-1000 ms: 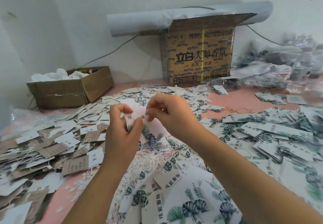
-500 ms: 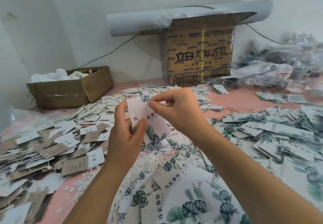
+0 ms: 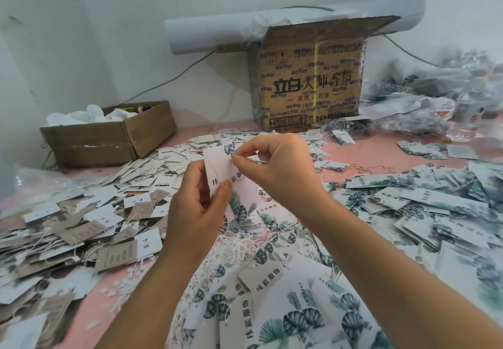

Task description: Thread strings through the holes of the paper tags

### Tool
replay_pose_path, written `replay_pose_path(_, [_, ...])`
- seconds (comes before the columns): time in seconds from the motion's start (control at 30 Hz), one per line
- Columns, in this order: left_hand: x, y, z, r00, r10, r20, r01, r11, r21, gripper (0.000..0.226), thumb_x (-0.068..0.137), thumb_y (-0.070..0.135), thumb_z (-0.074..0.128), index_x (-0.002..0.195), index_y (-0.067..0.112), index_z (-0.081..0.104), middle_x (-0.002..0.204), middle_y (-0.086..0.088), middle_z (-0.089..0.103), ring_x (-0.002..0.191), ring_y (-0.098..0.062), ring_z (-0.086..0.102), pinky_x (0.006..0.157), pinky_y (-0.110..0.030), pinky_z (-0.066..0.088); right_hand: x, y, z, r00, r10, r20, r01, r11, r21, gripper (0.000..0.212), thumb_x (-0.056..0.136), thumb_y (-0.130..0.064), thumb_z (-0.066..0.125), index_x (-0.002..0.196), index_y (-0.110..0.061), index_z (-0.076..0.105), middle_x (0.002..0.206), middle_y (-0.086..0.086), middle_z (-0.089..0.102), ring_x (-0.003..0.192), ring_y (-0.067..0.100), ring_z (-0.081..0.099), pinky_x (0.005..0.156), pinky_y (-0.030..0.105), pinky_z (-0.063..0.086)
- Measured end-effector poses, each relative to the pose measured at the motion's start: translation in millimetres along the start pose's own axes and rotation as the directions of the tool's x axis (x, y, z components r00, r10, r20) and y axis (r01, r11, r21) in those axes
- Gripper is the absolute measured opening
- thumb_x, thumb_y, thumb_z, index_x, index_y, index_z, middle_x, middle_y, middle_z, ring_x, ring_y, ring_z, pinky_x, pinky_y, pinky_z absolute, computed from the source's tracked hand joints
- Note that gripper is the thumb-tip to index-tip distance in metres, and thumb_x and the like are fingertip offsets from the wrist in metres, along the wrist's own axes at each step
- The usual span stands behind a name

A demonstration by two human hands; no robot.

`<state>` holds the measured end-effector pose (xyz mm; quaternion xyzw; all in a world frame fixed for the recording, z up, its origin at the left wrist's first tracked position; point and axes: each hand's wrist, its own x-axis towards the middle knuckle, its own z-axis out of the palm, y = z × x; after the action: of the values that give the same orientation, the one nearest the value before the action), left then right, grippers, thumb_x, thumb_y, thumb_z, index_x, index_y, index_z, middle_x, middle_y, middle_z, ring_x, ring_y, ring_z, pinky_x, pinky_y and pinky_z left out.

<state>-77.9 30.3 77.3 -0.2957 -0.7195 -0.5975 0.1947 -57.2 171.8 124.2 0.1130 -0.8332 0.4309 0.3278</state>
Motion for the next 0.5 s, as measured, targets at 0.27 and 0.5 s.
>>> replay_pose_path(0.27, [1.4,-4.4,-1.2,0.999,-0.041,0.009,0.041,0.998,-0.051,0.038,0.079,0.010,0.071,0.096,0.038,0.053,0.088,0.019,0.067,0.082,-0.002,0.066,0.067,-0.019,0.055,-0.1,-1.5,2.5,0.998,-0.060,-0.015,0.060,0.997,-0.045,0.008,0.082,-0.018,0.067,0.075,-0.018,0.069,0.044,-0.013,0.033,0.042,0.006,0.029,0.048,0.025,0.030])
replay_pose_path(0.5, [-0.5,-3.9,2.9,0.995,-0.047,0.092,0.043,0.998,0.049,0.054,0.076,0.003,0.074,0.098,0.047,0.052,0.087,0.023,0.066,0.083,0.000,0.063,0.075,-0.024,0.053,-0.1,-1.7,1.1,0.995,-0.086,-0.057,0.088,0.996,0.024,0.008,0.082,-0.017,0.068,0.074,-0.016,0.069,0.043,-0.013,0.030,0.043,0.006,0.030,0.050,0.027,0.031])
